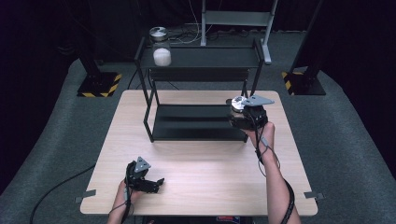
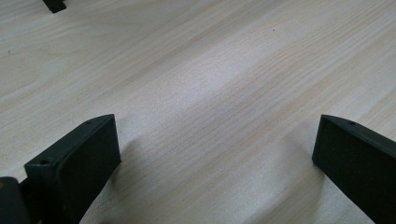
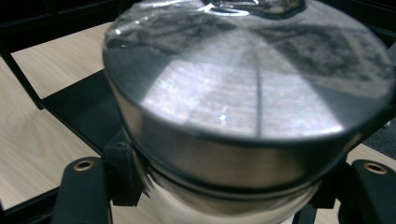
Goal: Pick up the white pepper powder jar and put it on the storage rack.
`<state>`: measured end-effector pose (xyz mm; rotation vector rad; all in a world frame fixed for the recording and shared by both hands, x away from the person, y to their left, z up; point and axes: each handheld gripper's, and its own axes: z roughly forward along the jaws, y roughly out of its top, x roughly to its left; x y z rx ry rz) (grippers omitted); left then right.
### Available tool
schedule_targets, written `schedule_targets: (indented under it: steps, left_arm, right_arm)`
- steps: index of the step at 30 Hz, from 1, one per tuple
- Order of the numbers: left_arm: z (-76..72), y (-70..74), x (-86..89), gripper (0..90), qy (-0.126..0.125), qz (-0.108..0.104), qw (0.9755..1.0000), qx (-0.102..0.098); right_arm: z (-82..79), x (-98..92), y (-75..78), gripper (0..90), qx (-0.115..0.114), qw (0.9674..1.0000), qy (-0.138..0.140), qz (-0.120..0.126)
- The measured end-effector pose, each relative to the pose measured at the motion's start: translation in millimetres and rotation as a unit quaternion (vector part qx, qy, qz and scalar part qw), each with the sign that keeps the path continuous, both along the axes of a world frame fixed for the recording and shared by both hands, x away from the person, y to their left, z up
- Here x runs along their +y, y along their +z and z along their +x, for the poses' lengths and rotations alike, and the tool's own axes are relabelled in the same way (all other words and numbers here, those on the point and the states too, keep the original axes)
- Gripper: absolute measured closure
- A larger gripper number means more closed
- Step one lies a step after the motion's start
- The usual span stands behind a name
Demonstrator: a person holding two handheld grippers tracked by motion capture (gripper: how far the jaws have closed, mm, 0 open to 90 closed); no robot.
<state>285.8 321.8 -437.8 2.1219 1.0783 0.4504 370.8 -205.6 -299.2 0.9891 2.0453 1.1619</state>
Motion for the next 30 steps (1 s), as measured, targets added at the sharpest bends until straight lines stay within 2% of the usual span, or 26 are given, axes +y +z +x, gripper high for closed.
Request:
schedule_targets:
  steps: [9, 30]
  left_arm:
    - [0.0, 0.0, 0.0, 0.2, 0.0, 0.0, 1.0, 0.0]
    - [0.0, 0.0, 0.0, 0.3, 0.0, 0.0, 1.0, 0.0]
  right_arm:
    - [10.4, 0.7, 5.4, 30.8, 0.011, 0.9999, 0.001, 0.0]
    - [27.3, 0.2, 21.7, 30.8, 0.017, 0.9998, -0.002, 0.007]
